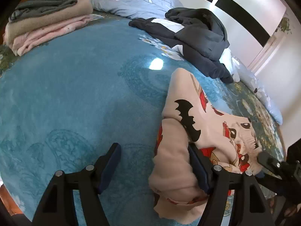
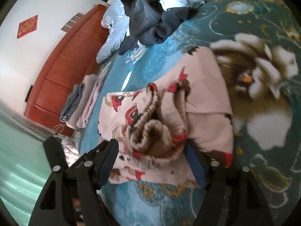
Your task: Fold clothes
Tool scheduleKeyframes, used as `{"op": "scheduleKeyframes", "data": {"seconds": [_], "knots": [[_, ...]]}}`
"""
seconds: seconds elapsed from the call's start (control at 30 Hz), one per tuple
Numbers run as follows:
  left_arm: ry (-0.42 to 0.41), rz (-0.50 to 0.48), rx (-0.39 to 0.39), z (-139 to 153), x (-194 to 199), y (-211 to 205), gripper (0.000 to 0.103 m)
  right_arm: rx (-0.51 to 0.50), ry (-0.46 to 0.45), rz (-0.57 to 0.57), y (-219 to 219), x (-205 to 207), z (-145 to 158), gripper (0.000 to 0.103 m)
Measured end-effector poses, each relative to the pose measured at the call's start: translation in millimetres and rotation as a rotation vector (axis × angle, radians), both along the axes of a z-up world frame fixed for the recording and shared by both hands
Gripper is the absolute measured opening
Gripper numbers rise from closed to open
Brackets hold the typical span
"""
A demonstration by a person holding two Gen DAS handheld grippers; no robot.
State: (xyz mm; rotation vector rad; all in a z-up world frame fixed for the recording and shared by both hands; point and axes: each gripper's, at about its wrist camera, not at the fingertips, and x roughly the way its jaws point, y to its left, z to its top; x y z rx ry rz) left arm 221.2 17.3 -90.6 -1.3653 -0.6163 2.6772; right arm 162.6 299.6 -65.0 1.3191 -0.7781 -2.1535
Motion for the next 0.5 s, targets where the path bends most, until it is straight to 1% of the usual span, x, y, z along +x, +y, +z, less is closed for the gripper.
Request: {"op": "scheduleKeyframes", "data": {"seconds": [0.1,0.2,0.27,0.33,0.37,0.4,0.43,0.5], "knots": [[0.004,0.002,0.023,-0.1,1.3,-3.1,0.075,0.022,0.018,-0.038,-5.3,-3.7,0.6,0.077],[0.008,0.004,0.03,0.3,1.4,-3.4,0.075,0.07,0.044,-0.062,-11.8,-1.0,5.8,0.077],[0.007,0.004,0.033,0.5,1.5,-3.9,0.075,0.117,0.077,-0.05,-18.8,3.7,10.5,0.076],[0.006,0.005,0.034,0.7,1.7,-4.4,0.075,0.156,0.106,-0.05,-24.3,8.3,14.4,0.073],[0.005,0.006,0.034,0.7,1.8,-4.4,0.075,0.176,0.123,-0.05,-27.1,10.9,16.5,0.069],[0.004,0.006,0.033,0.7,1.9,-4.3,0.075,0.196,0.144,-0.046,-30.2,13.7,18.8,0.063],[0.003,0.006,0.032,0.8,2.0,-4.3,0.075,0.221,0.156,-0.04,-33.3,14.4,20.0,0.06],[0.002,0.007,0.032,1.3,2.4,-4.6,0.075,0.289,0.171,-0.024,-40.9,13.1,19.0,0.05]]}}
